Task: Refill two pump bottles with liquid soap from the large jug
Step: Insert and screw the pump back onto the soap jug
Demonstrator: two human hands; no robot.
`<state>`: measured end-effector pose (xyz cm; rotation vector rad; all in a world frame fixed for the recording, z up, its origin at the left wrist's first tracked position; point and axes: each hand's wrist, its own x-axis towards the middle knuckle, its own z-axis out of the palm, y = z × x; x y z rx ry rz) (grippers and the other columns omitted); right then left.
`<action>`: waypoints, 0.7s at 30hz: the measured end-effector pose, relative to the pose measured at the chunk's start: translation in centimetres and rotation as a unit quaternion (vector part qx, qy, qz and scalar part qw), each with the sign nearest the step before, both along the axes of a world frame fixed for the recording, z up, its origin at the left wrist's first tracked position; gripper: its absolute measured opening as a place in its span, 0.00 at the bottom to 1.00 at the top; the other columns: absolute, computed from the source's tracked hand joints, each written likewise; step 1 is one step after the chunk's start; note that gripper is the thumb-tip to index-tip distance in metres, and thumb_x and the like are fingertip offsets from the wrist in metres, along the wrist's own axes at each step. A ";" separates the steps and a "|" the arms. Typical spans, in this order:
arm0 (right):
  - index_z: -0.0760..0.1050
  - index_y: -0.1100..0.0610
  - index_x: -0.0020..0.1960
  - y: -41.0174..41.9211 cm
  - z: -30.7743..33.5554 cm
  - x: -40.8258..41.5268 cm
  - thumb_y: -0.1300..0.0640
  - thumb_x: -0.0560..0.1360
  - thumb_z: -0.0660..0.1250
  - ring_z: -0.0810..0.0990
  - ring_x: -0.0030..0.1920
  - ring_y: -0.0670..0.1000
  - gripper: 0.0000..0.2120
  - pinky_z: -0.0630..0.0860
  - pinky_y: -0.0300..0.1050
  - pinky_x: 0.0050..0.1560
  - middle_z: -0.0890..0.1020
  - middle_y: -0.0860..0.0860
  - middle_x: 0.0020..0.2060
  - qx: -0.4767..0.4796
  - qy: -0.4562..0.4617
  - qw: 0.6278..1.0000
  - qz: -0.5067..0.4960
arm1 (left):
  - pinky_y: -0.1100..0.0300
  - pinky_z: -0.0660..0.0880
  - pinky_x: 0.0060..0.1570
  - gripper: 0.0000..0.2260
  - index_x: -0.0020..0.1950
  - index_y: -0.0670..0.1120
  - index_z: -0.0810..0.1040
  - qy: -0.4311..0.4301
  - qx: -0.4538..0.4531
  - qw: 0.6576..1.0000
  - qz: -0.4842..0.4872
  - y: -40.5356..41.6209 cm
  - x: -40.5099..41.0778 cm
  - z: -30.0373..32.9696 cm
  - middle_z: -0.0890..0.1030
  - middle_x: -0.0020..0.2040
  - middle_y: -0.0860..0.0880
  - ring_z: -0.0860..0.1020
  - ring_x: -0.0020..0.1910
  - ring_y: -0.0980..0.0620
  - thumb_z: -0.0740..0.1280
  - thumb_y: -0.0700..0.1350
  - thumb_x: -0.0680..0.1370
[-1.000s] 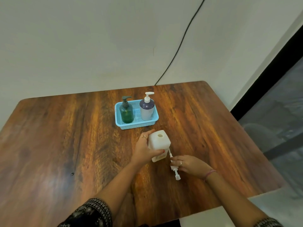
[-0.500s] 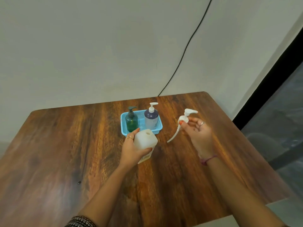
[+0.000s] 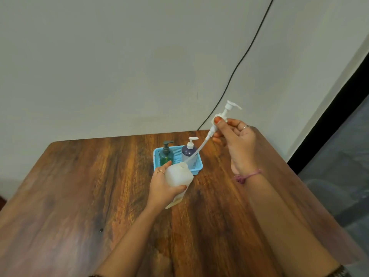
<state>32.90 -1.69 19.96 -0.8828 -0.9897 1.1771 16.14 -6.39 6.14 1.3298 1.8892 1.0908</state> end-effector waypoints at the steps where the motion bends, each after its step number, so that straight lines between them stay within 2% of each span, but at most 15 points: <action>1: 0.77 0.60 0.49 0.0 -0.1 -0.1 0.57 0.71 0.74 0.84 0.35 0.47 0.11 0.78 0.36 0.33 0.85 0.56 0.41 0.000 -0.003 1.000 0.004 | 0.51 0.73 0.63 0.41 0.74 0.50 0.64 0.001 -0.001 1.000 -0.002 -0.1 0.0 0.2 0.70 0.65 0.51 0.70 0.62 0.54 0.80 0.48 0.65; 6: 0.78 0.60 0.51 0.2 -1.0 -0.3 0.56 0.71 0.74 0.84 0.35 0.47 0.12 0.78 0.36 0.33 0.85 0.55 0.41 -0.004 -0.066 0.997 0.047 | 0.48 0.74 0.65 0.42 0.75 0.49 0.63 -0.002 0.000 1.000 -0.020 -0.3 0.0 1.5 0.70 0.64 0.53 0.71 0.64 0.51 0.80 0.48 0.65; 9: 0.78 0.57 0.53 0.8 -2.3 -0.3 0.57 0.73 0.72 0.83 0.38 0.45 0.10 0.77 0.35 0.34 0.85 0.53 0.43 0.000 -0.130 0.984 0.120 | 0.53 0.73 0.62 0.43 0.76 0.48 0.62 -0.015 0.006 0.999 -0.042 -0.5 -0.1 2.4 0.69 0.61 0.56 0.71 0.62 0.54 0.80 0.47 0.65; 11: 0.77 0.57 0.58 1.2 -3.3 -0.2 0.57 0.74 0.70 0.83 0.44 0.44 0.13 0.77 0.35 0.39 0.85 0.52 0.49 0.019 -0.191 0.969 0.157 | 0.57 0.73 0.59 0.44 0.76 0.49 0.61 -0.037 0.008 0.998 -0.056 -0.6 -0.1 3.0 0.70 0.64 0.56 0.71 0.60 0.56 0.80 0.46 0.65; 14: 0.76 0.58 0.63 1.4 -4.1 0.1 0.56 0.76 0.67 0.81 0.56 0.45 0.16 0.77 0.39 0.55 0.83 0.50 0.55 0.051 -0.252 0.946 0.200 | 0.61 0.71 0.56 0.43 0.76 0.49 0.61 -0.068 0.010 0.996 -0.065 -0.9 0.0 3.9 0.70 0.64 0.56 0.70 0.58 0.58 0.80 0.45 0.66; 17: 0.75 0.58 0.65 1.5 -3.9 0.5 0.56 0.77 0.66 0.79 0.59 0.44 0.17 0.75 0.37 0.58 0.82 0.49 0.57 0.074 -0.268 0.933 0.229 | 0.64 0.70 0.54 0.43 0.76 0.49 0.62 -0.087 0.013 0.994 -0.072 -1.1 -0.1 4.7 0.71 0.64 0.56 0.70 0.58 0.58 0.80 0.44 0.66; 21: 0.75 0.57 0.65 1.7 -3.7 0.8 0.52 0.77 0.65 0.77 0.61 0.46 0.19 0.75 0.43 0.62 0.78 0.48 0.61 0.120 -0.371 0.885 0.254 | 0.69 0.70 0.50 0.41 0.75 0.49 0.64 -0.092 0.015 0.992 -0.083 -1.0 0.1 5.8 0.71 0.61 0.57 0.71 0.57 0.58 0.79 0.44 0.66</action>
